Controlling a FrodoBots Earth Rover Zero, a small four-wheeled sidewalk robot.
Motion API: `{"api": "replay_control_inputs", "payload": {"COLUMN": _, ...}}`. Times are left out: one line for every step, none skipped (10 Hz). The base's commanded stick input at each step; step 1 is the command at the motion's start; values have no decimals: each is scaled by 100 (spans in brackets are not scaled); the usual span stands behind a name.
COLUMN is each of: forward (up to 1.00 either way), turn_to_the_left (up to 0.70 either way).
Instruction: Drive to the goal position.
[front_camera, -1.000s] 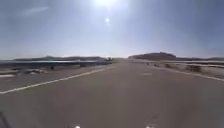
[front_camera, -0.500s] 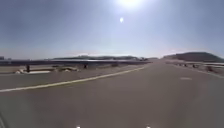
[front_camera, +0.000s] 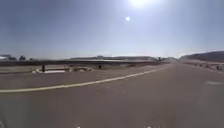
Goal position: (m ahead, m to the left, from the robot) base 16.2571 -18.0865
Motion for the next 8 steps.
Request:
{"api": "replay_control_inputs", "payload": {"forward": 70, "turn_to_the_left": -27}}
{"api": "replay_control_inputs", "payload": {"forward": 70, "turn_to_the_left": -27}}
{"api": "replay_control_inputs", "payload": {"forward": 70, "turn_to_the_left": -27}}
{"api": "replay_control_inputs", "payload": {"forward": 70, "turn_to_the_left": -27}}
{"api": "replay_control_inputs", "payload": {"forward": 70, "turn_to_the_left": -27}}
{"api": "replay_control_inputs", "payload": {"forward": 70, "turn_to_the_left": -27}}
{"api": "replay_control_inputs", "payload": {"forward": 70, "turn_to_the_left": -27}}
{"api": "replay_control_inputs", "payload": {"forward": 70, "turn_to_the_left": -27}}
